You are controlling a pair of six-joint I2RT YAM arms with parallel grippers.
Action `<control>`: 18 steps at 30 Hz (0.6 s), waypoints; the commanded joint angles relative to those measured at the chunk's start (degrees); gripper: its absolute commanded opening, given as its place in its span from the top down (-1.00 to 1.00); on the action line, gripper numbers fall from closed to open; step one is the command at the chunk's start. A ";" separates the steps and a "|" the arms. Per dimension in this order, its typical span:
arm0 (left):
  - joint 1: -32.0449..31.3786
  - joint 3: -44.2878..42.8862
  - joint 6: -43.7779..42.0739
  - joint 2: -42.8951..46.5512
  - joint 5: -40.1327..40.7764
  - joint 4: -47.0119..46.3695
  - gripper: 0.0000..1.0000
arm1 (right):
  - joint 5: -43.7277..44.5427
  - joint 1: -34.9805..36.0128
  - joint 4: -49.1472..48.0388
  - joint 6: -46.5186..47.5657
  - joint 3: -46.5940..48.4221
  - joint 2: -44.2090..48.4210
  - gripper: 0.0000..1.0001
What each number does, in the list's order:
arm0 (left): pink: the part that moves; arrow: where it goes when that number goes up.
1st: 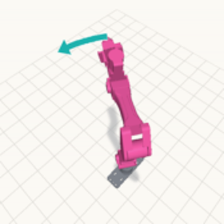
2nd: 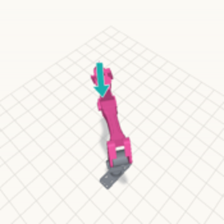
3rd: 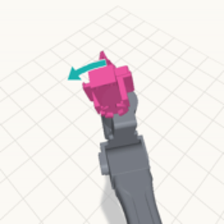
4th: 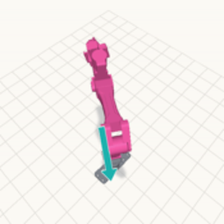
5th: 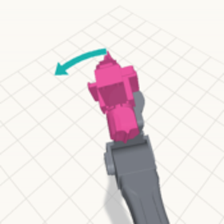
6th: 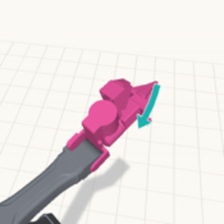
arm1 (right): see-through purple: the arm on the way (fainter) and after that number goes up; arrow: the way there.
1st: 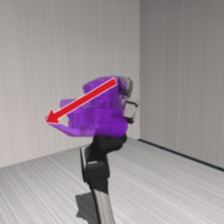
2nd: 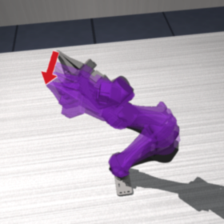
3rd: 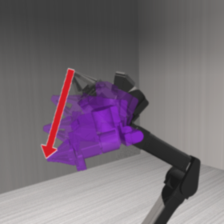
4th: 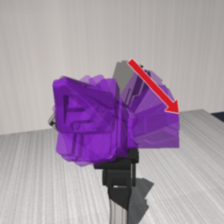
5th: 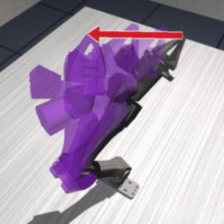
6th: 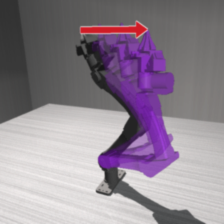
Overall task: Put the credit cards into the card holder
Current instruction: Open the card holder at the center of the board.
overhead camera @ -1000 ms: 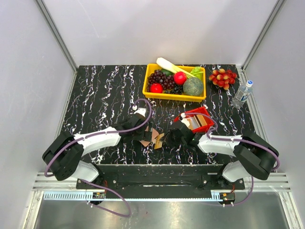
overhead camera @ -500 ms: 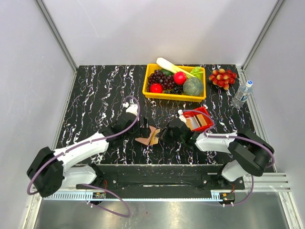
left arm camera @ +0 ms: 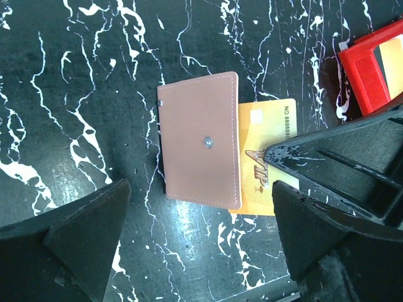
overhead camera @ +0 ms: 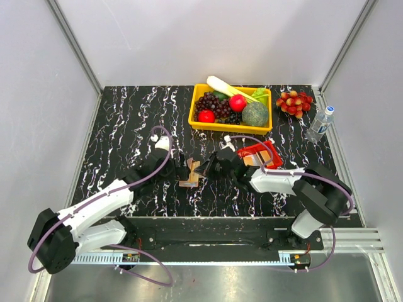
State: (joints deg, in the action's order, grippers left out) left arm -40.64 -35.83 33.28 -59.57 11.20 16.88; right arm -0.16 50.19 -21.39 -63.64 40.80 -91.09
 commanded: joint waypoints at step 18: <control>7.94 0.15 -0.49 3.23 -3.55 1.22 -0.98 | -6.07 -0.18 -4.45 3.78 9.65 -8.23 1.00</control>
State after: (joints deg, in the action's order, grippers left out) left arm -35.64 -35.44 33.23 -58.35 9.85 18.24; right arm -4.27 50.19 -22.35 -61.54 47.66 -99.22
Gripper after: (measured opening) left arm 0.988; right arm 0.010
